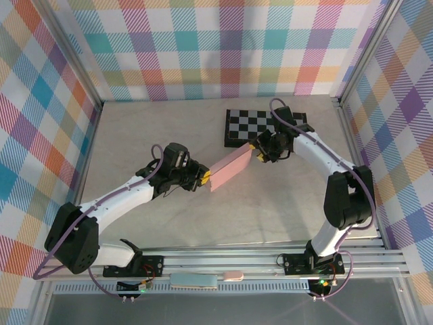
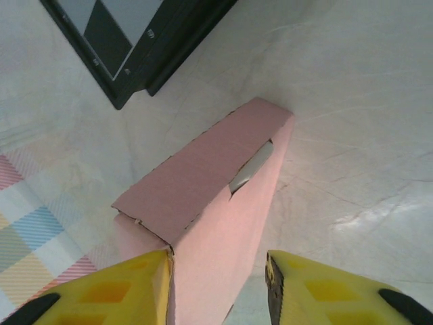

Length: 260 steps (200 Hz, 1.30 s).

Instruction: Fold the paper box

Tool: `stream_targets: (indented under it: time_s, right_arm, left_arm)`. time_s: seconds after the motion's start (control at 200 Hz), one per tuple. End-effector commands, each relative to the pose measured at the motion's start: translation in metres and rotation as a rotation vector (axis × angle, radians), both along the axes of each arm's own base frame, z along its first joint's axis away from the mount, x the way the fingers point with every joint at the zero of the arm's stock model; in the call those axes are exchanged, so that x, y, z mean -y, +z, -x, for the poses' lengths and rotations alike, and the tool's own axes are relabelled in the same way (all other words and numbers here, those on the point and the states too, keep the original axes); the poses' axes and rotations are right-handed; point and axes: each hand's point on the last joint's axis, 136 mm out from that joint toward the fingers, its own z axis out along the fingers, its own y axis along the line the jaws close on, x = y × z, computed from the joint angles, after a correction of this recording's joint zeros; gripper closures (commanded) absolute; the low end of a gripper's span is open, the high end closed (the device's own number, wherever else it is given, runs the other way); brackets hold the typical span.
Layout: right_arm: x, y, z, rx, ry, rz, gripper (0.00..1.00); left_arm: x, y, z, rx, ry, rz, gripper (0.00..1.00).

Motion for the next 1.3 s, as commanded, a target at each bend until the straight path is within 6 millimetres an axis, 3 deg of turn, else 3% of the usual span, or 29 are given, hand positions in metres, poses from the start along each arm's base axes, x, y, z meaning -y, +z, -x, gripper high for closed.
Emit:
stream_targets:
  time_s: [0.0,0.15,0.285,0.405,0.59,0.705,0.895,1.135,1.295]
  right_arm:
    - [0.004,0.022,0.014,0.031,-0.016,0.073,0.52]
    - [-0.036,0.037,0.016,0.096,-0.040,0.006,0.41]
    - [-0.064,0.026,0.016,0.079,-0.082,-0.075,0.32]
    - [-0.077,0.015,0.010,0.052,-0.077,-0.102,0.30]
    - [-0.077,-0.008,0.018,-0.017,-0.066,-0.087,0.34]
    - [-0.068,-0.022,0.030,-0.038,-0.066,-0.091,0.45]
    - [-0.058,-0.026,0.037,0.064,-0.049,-0.156,0.50]
    - [-0.064,-0.034,0.038,0.145,0.012,-0.227,0.52]
    - [-0.063,-0.054,0.048,0.097,0.028,-0.226,0.45]
  left_arm:
    - [-0.009,-0.024,0.006,-0.071,-0.003,-0.076,0.85]
    - [-0.006,-0.020,0.003,-0.060,-0.019,-0.082,0.85]
    - [-0.005,-0.019,0.001,-0.053,-0.028,-0.083,0.86]
    - [-0.005,-0.019,0.002,-0.054,-0.030,-0.084,0.86]
    - [-0.003,-0.005,-0.001,-0.014,-0.052,-0.086,0.82]
    - [-0.005,0.010,0.001,0.005,-0.089,-0.121,0.72]
    - [-0.007,0.035,-0.003,0.052,-0.121,-0.133,0.57]
    - [-0.015,0.041,-0.012,0.069,-0.120,-0.130,0.56]
    - [-0.023,0.041,-0.015,0.073,-0.109,-0.138,0.57]
